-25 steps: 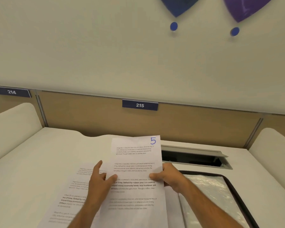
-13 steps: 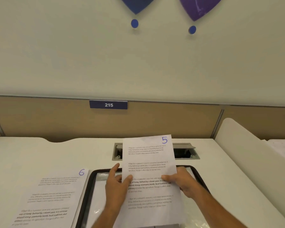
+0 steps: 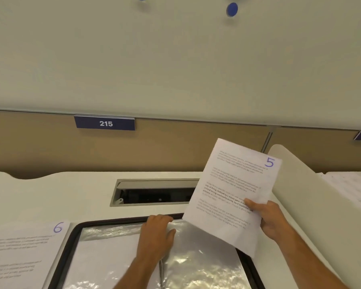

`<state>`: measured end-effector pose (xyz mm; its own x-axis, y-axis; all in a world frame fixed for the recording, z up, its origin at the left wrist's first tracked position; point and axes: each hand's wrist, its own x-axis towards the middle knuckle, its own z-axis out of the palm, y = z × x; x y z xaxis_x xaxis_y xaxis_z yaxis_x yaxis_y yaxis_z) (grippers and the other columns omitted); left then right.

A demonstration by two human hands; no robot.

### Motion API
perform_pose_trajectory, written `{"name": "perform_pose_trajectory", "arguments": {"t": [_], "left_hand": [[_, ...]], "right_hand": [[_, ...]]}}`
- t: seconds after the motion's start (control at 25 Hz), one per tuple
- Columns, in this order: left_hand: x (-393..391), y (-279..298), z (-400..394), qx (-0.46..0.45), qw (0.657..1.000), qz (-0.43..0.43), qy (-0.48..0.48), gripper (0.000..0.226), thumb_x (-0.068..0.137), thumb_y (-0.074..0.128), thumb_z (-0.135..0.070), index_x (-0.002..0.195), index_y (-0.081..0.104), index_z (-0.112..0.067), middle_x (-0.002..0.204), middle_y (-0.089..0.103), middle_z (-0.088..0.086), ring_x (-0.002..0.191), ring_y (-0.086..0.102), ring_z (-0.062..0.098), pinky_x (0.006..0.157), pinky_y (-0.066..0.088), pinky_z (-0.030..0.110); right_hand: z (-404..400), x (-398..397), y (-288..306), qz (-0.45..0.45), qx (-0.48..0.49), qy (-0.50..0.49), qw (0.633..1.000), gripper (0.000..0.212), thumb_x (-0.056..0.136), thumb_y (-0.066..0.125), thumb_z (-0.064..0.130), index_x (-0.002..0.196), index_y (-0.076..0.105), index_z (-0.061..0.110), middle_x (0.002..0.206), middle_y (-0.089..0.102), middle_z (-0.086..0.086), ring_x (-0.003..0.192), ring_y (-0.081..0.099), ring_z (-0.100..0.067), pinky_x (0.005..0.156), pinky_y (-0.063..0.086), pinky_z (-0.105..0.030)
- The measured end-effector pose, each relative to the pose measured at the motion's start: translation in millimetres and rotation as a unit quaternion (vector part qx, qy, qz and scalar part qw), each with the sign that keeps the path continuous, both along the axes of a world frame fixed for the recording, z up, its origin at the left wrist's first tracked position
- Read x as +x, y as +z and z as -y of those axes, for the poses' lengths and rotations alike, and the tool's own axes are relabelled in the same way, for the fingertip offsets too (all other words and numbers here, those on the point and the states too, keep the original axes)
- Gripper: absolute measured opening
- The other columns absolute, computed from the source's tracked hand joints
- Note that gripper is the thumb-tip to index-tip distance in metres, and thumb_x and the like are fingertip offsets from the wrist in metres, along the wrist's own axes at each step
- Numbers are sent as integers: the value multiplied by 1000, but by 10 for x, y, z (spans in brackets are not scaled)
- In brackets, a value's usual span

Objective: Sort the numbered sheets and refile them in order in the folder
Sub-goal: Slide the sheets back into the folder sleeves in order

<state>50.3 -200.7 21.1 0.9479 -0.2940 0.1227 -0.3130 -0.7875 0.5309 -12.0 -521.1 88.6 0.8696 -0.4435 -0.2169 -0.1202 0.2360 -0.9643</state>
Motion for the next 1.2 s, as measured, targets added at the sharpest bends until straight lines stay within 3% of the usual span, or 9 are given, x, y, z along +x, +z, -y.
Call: {"name": "perform_pose_trajectory", "arguments": {"t": [0.16, 0.2, 0.32, 0.44, 0.56, 0.92, 1.12, 1.2], "left_hand": [[201, -202, 148, 109, 992, 57, -31, 45, 103, 44, -48, 144, 44, -31, 139, 45, -8, 127, 40, 17, 108, 33, 36], [223, -229, 163, 123, 989, 78, -33, 42, 99, 54, -46, 138, 53, -31, 132, 51, -6, 119, 47, 18, 102, 39, 39], [232, -351, 193, 135, 980, 142, -36, 41, 59, 95, -33, 96, 78, -29, 100, 67, -6, 88, 63, 19, 73, 54, 39], [189, -480, 182, 99, 978, 179, -40, 37, 61, 94, -24, 94, 78, -27, 107, 69, -5, 95, 62, 22, 78, 52, 41], [169, -507, 158, 76, 974, 210, -29, 33, 59, 95, -19, 87, 77, -25, 107, 72, -5, 96, 63, 23, 77, 51, 42], [189, -598, 165, 22, 966, 253, -52, 28, 68, 86, -8, 79, 63, -21, 80, 63, -6, 76, 53, 18, 67, 45, 32], [169, -561, 163, -7, 968, 242, -68, 20, 79, 82, -22, 89, 64, -26, 83, 65, -12, 81, 56, 15, 73, 49, 32], [182, -552, 144, -22, 967, 241, -74, 22, 77, 84, -28, 92, 69, -26, 87, 68, -13, 83, 60, 15, 74, 50, 34]], "right_hand": [[52, 179, -94, 33, 44, -38, 998, 68, 61, 91, 16, 125, 66, 10, 117, 73, -10, 106, 71, -31, 79, 62, -44], [44, 219, -124, 37, 50, -46, 997, 73, 58, 93, 17, 125, 66, 10, 117, 74, -9, 105, 71, -31, 77, 62, -44], [-4, 309, -178, 53, 74, -72, 993, 60, 68, 84, 10, 125, 66, 9, 115, 74, -8, 101, 73, -27, 73, 63, -39], [-69, 369, -193, 63, 91, -89, 990, 78, 51, 94, 18, 124, 68, 11, 114, 75, -6, 98, 74, -23, 71, 63, -37], [-116, 435, -209, 78, 106, -98, 986, 58, 73, 81, 11, 128, 65, 11, 118, 73, -6, 107, 71, -24, 82, 61, -42], [-338, 627, -232, 99, 130, -86, 983, 47, 88, 69, 4, 133, 61, 11, 124, 71, -7, 114, 67, -25, 92, 56, -48], [-438, 666, -214, 106, 130, -74, 983, 40, 89, 66, 1, 127, 64, 13, 118, 73, -5, 105, 72, -22, 78, 62, -38], [-473, 675, -216, 104, 122, -75, 984, 40, 87, 68, 3, 125, 65, 14, 118, 74, -5, 104, 72, -23, 80, 62, -40]]}}
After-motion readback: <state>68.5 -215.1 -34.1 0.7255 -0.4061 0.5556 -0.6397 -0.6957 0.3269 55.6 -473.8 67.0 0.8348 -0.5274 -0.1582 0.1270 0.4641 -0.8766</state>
